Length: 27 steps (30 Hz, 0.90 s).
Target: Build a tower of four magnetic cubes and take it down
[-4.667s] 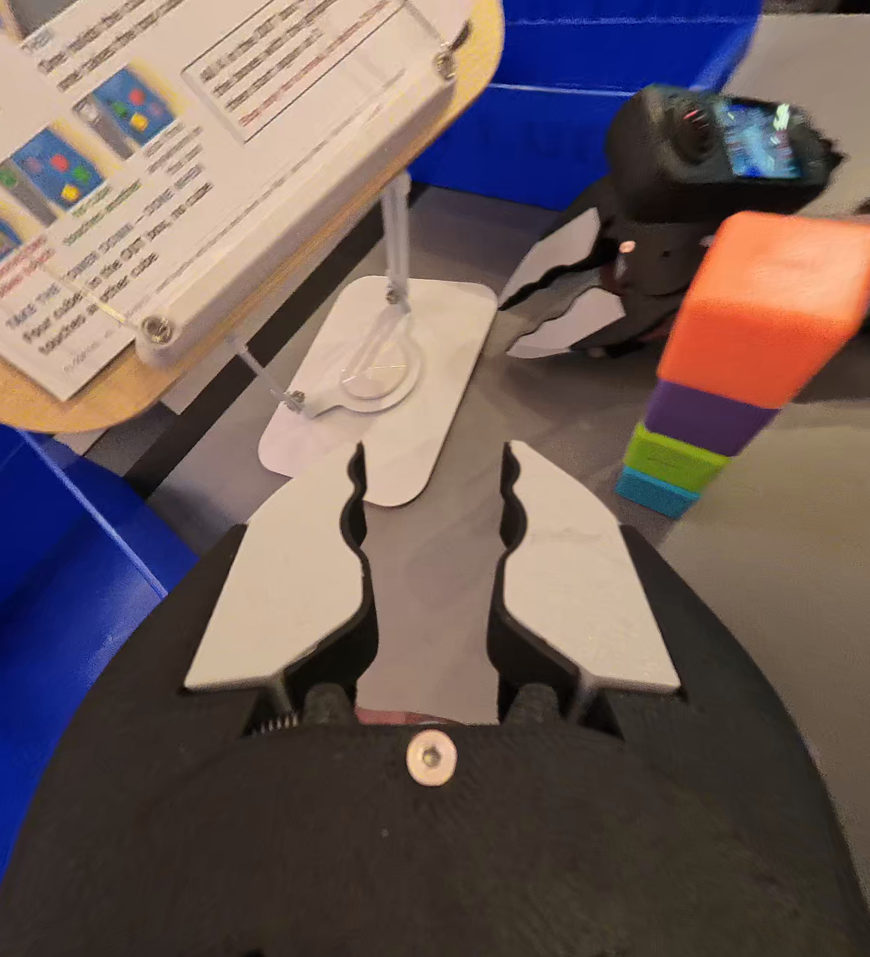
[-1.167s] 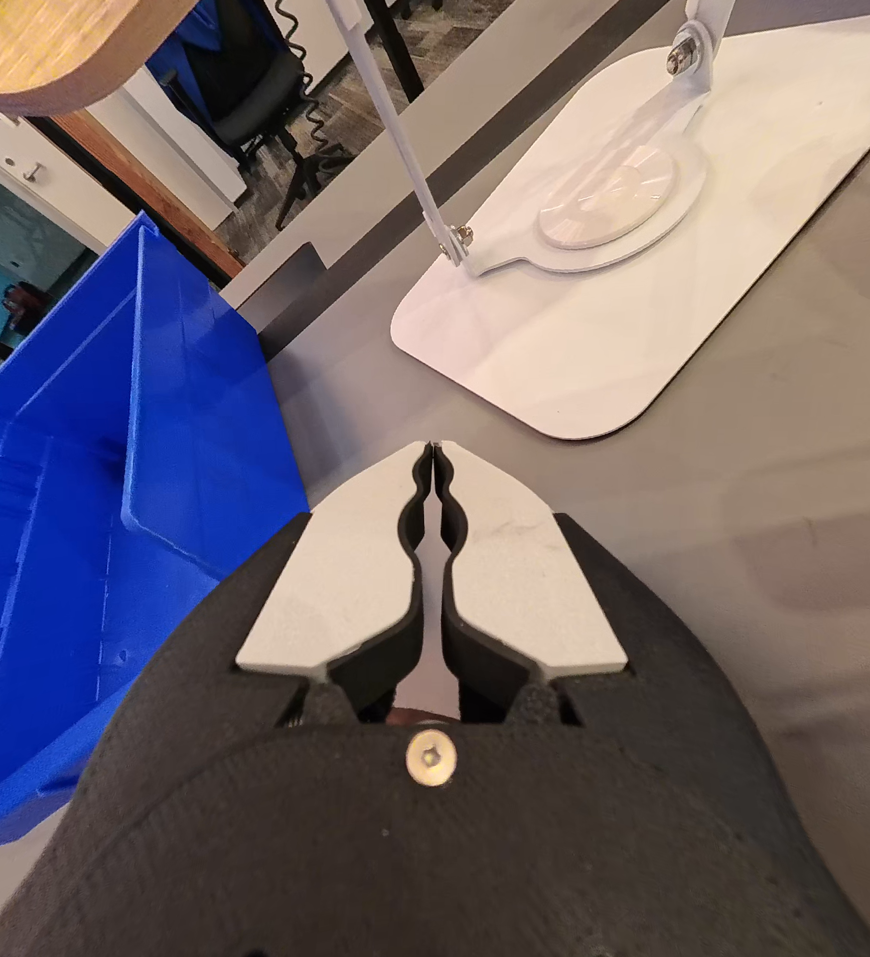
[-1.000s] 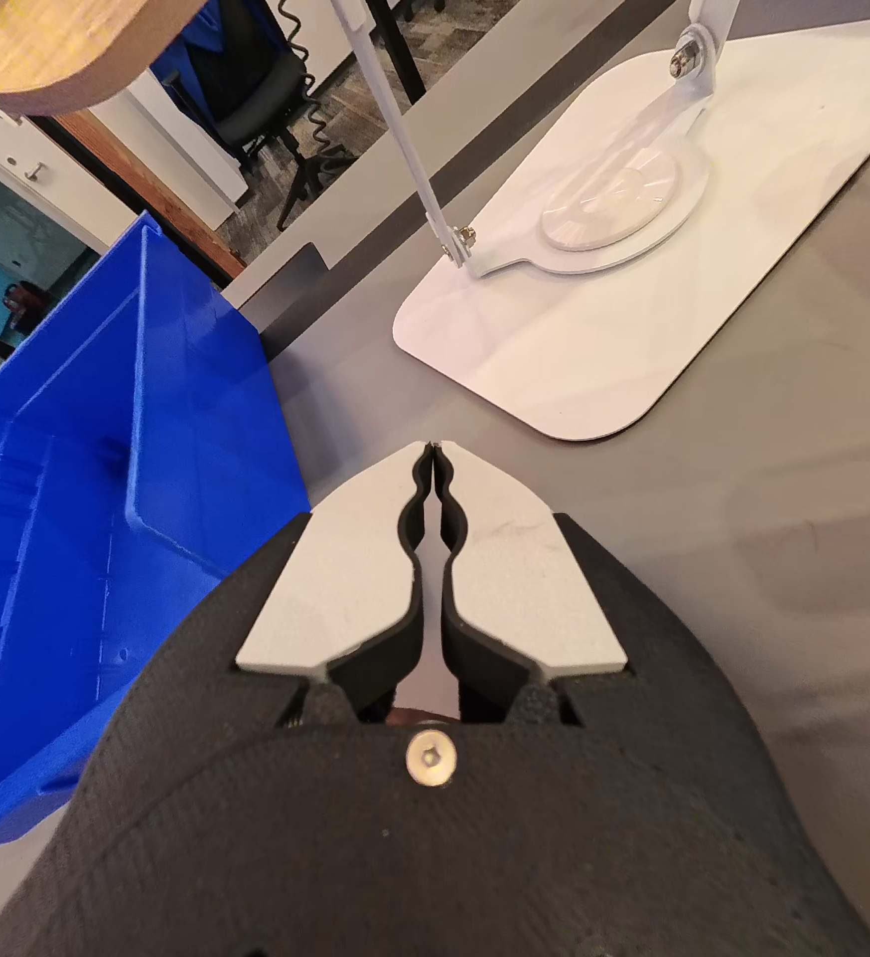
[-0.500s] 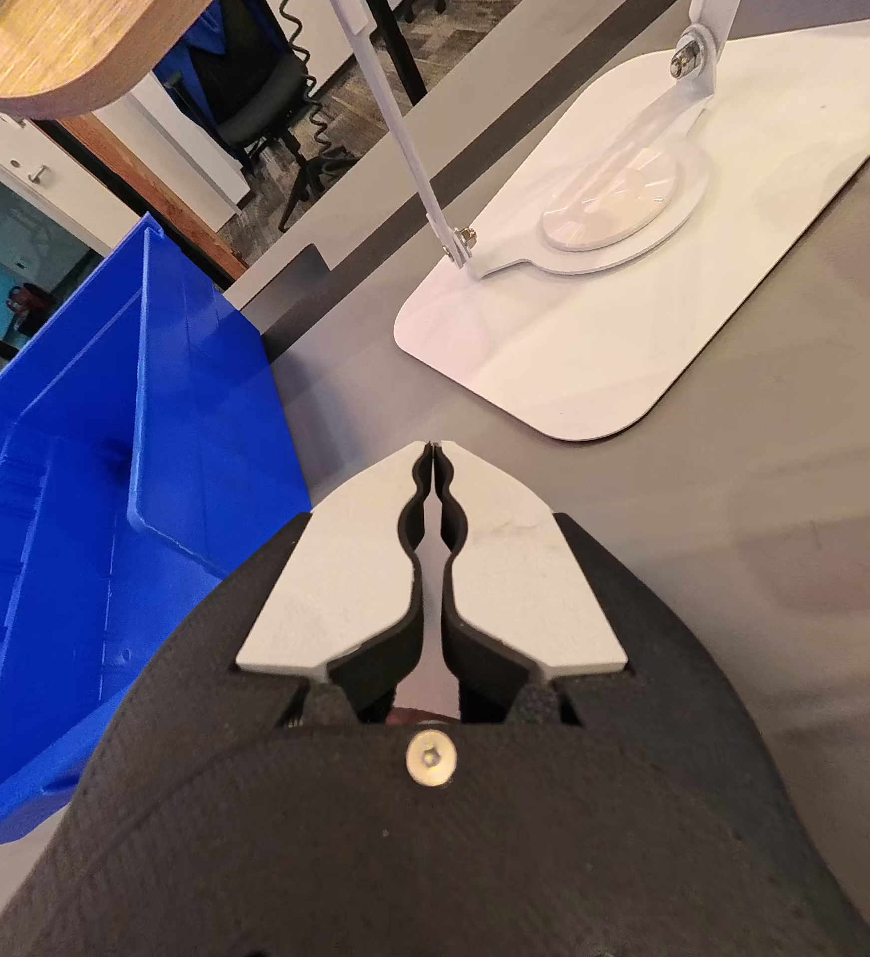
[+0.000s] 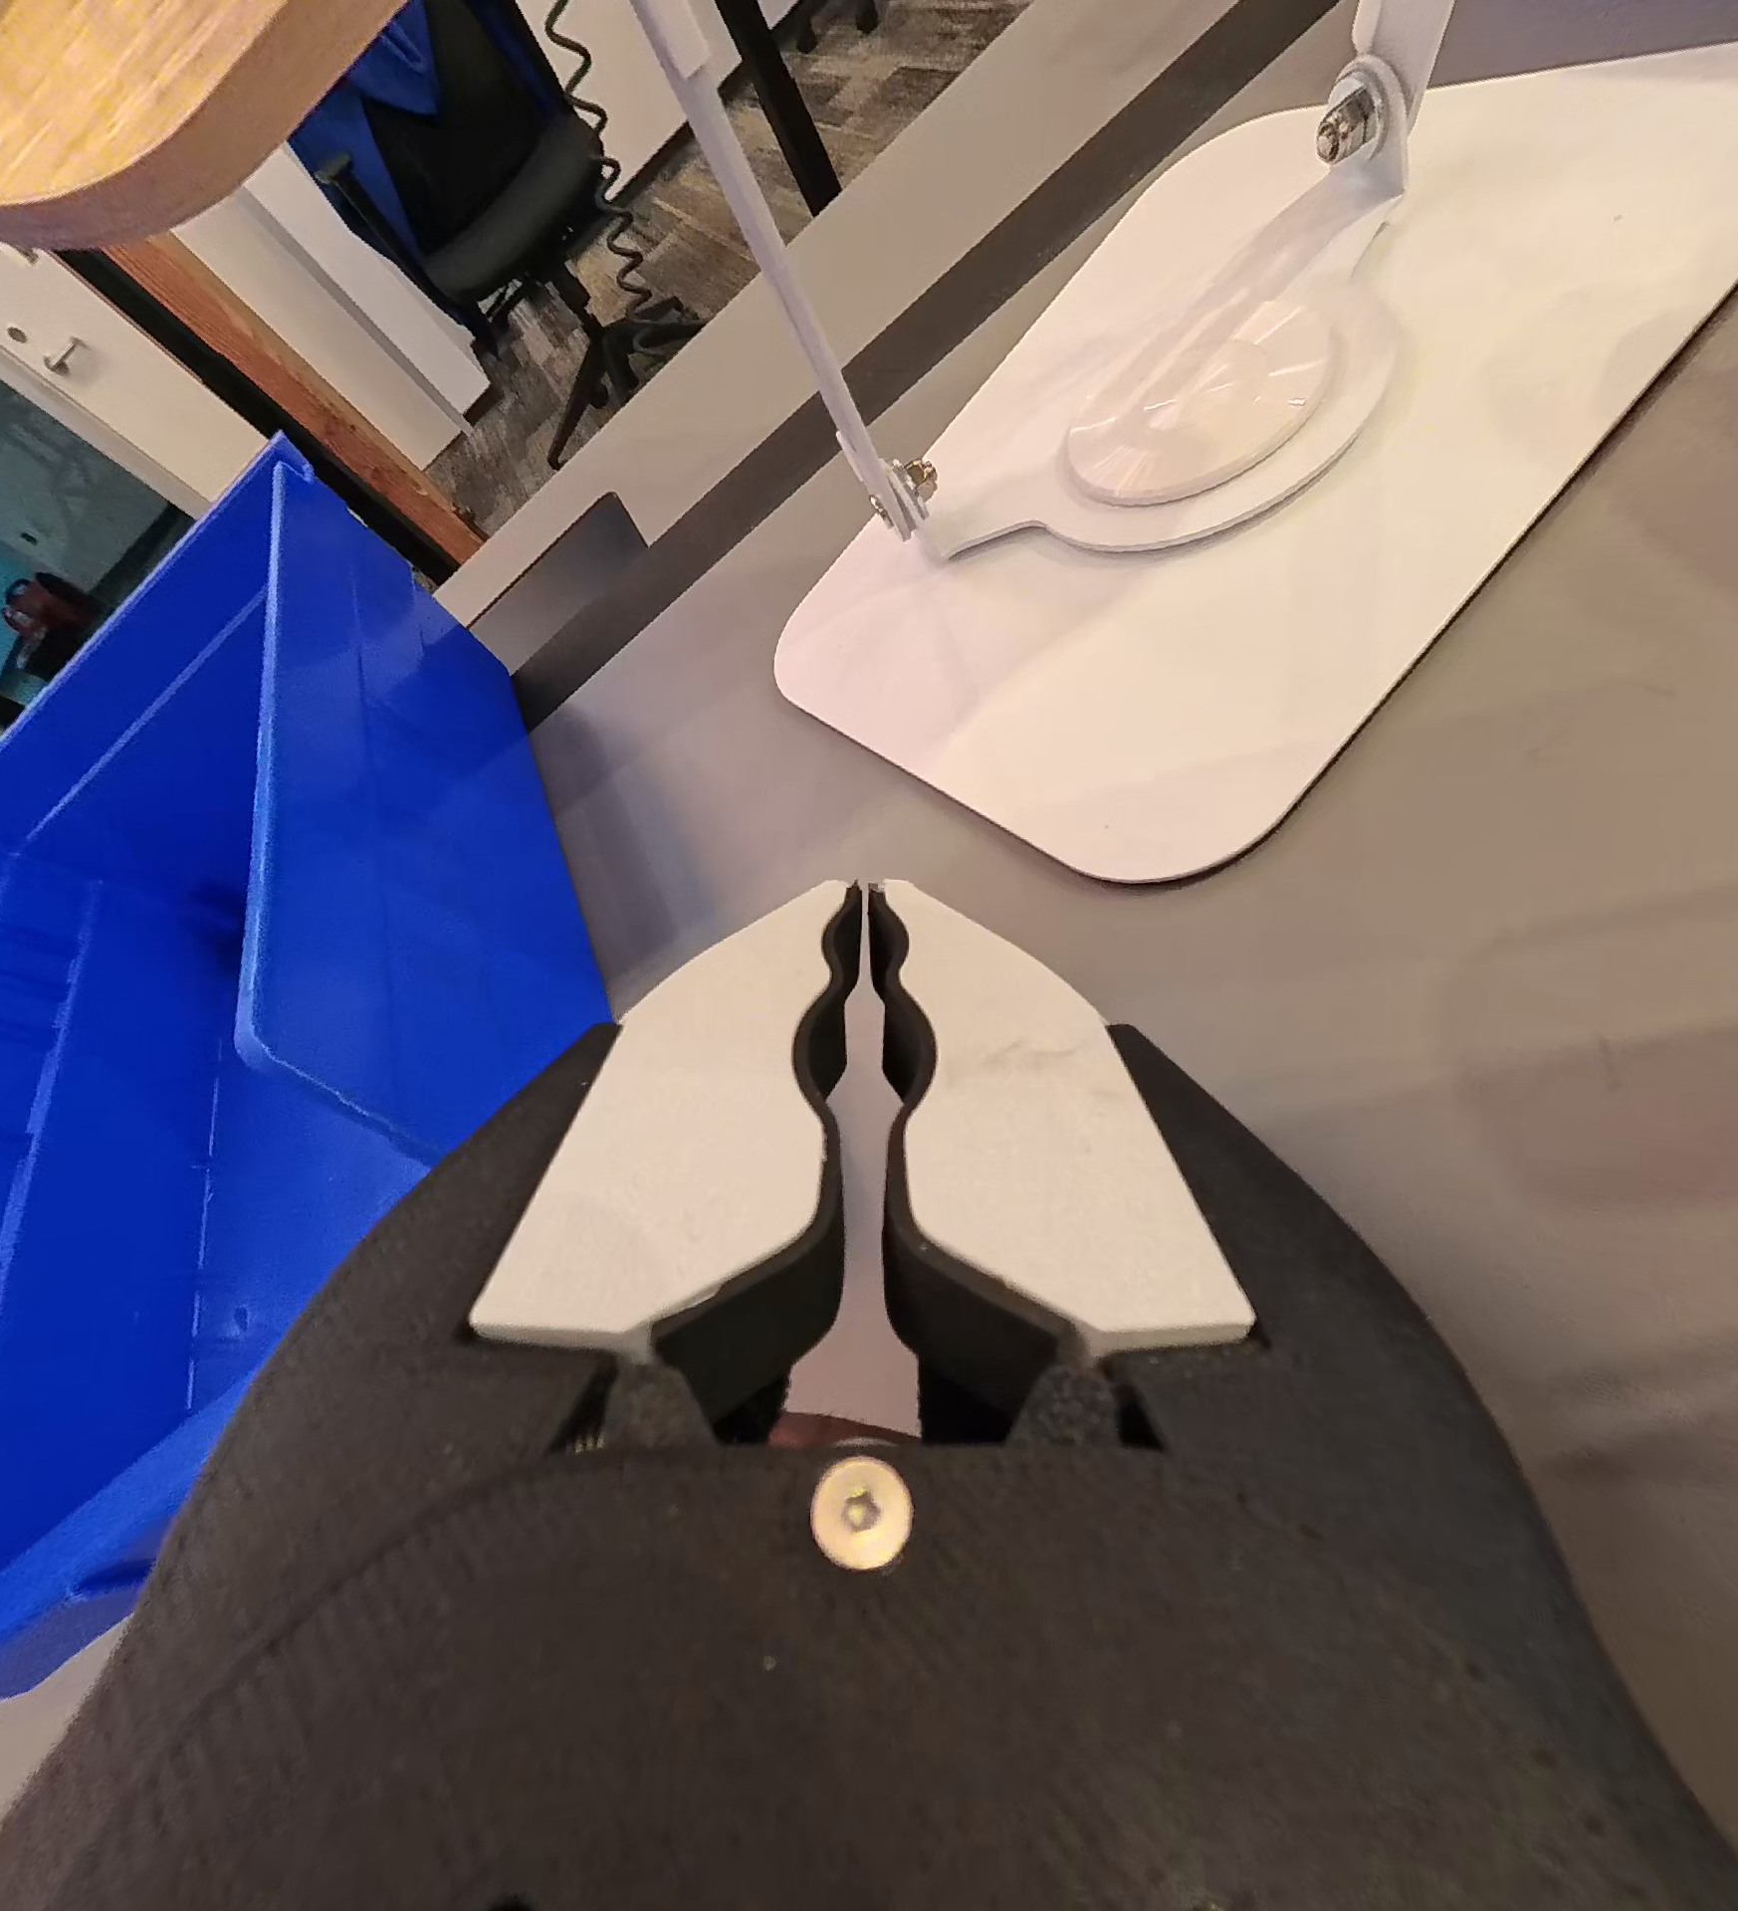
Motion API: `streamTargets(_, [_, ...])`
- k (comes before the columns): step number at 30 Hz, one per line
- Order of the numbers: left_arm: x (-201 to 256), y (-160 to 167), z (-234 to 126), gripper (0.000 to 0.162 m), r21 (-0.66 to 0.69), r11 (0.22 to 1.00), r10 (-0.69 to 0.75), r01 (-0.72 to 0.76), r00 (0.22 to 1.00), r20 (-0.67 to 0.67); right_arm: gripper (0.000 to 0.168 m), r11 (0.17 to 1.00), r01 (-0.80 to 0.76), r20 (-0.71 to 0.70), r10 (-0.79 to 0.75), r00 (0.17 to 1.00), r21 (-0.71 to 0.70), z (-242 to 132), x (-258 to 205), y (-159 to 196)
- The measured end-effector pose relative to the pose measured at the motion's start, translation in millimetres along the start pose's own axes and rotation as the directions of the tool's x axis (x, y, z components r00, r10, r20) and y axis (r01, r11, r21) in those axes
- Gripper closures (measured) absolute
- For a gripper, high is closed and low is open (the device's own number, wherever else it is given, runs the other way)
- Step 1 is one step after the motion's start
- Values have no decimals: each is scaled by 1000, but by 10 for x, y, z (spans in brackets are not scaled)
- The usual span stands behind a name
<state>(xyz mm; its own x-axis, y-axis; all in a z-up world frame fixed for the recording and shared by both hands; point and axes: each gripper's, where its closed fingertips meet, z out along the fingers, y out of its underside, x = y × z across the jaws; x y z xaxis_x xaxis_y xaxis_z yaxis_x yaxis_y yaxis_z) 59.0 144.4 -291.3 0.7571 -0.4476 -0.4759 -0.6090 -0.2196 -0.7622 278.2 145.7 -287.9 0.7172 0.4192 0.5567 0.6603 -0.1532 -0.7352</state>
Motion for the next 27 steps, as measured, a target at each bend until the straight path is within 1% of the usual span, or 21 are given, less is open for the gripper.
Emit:
streamTargets(6, [-80, -5, 1, 162, 6, 1000, -6, 6, 999, 37, 163, 1000, -24, -40, 25, 999, 2, -1, 67, -1])
streamTargets(8, [-156, -13, -11, 162, 9, 1000, 10, -11, 997, 80, 163, 1000, -25, -41, 25, 999, 8, -6, 66, -12])
streamTargets(14, [-245, 30, -22, 162, 2, 999, -41, 41, 994, 104, 162, 1000, -25, -49, 26, 998, 12, -13, 77, -23])
streamTargets(17, [-268, 3, -61, 162, 9, 999, -54, 54, 991, 120, 159, 1000, -24, -53, 25, 998, 17, -21, 79, -34])
streamTargets(27, [-123, -140, -100, 162, 23, 996, -86, 84, 989, 116, 154, 999, -23, -54, 25, 998, 33, -48, 76, -69])
